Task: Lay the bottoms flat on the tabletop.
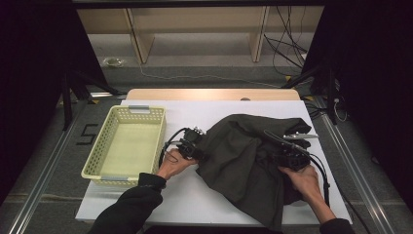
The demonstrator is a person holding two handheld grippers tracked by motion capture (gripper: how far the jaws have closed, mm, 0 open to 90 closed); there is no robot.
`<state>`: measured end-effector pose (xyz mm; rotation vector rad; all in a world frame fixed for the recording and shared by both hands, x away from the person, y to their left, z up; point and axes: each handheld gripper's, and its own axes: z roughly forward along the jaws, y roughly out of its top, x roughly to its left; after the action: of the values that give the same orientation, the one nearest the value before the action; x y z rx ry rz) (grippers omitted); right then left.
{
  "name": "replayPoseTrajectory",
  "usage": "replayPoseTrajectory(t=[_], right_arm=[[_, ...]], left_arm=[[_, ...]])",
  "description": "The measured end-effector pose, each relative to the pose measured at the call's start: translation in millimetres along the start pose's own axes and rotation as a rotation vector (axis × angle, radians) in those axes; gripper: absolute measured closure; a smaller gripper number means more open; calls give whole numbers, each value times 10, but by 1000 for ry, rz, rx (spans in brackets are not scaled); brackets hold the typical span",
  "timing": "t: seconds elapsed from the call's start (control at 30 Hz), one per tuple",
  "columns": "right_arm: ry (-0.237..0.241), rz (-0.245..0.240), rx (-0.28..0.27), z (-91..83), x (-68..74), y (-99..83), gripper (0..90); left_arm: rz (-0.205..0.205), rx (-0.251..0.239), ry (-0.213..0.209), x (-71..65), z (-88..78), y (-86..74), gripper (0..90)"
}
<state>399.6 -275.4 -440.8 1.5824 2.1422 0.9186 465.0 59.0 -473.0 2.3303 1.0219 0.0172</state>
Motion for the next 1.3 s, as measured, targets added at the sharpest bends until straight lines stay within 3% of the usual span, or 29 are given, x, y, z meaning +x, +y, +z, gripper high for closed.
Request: replayPoseTrajectory(t=[0.13,0.4,0.83,1.07,1.3], right_arm=[[8,6,5,48,-64,30,679],[-11,12,6,90,-139,95,794],[-66,23,4,146,-370,209,812],[-79,19,5,181,-437,261,813],[-82,11,4,202,-486,299,813]], left_arm=[[24,12,-19,-69,21,-5,877],[83,35,-54,-276,43,-21,894],[133,67,-153,-747,105,-36,893],[156,65,-180,-969,142,-23,892],[172,55,-206,-1094,147,-6,888]])
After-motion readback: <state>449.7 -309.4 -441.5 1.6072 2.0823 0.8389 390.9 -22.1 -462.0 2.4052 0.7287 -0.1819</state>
